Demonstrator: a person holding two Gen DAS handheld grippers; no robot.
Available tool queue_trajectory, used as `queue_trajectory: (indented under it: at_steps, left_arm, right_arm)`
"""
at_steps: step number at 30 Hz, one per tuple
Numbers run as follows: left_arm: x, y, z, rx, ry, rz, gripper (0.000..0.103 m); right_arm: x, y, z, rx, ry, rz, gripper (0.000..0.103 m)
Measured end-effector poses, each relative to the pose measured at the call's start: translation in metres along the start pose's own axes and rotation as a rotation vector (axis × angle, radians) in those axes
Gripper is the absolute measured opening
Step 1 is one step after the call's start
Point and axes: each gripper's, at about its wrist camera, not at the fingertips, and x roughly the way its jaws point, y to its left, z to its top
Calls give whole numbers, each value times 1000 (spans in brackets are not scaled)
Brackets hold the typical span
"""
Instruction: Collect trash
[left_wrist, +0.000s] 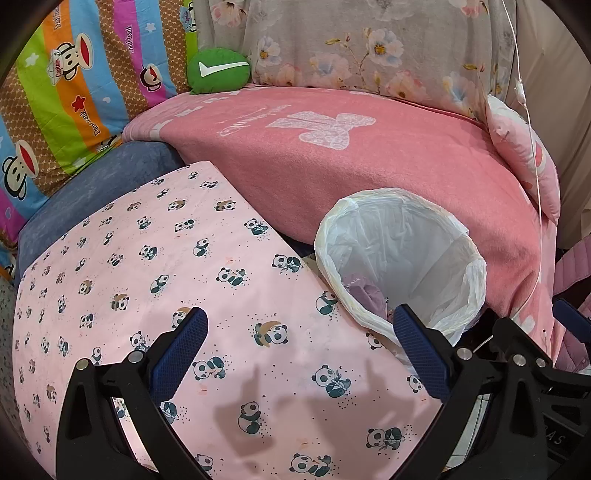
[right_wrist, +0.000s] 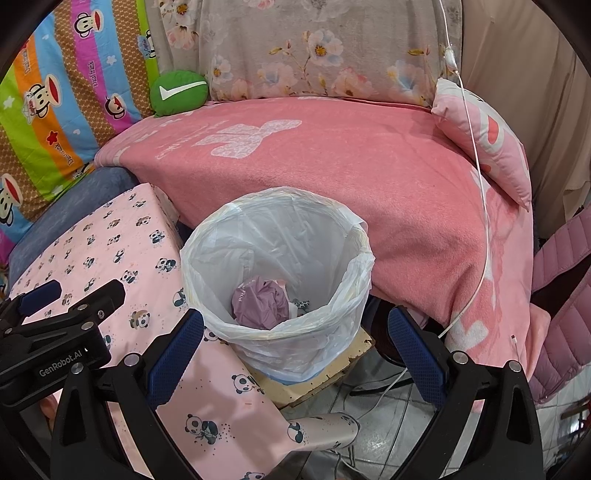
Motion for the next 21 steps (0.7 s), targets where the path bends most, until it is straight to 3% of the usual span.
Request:
queue_trajectory:
  at_steps: [21]
  left_arm:
    - [0,0,-1,5,1,0,96]
  right_arm:
    - [1,-4,-1,-6,5,-7,98]
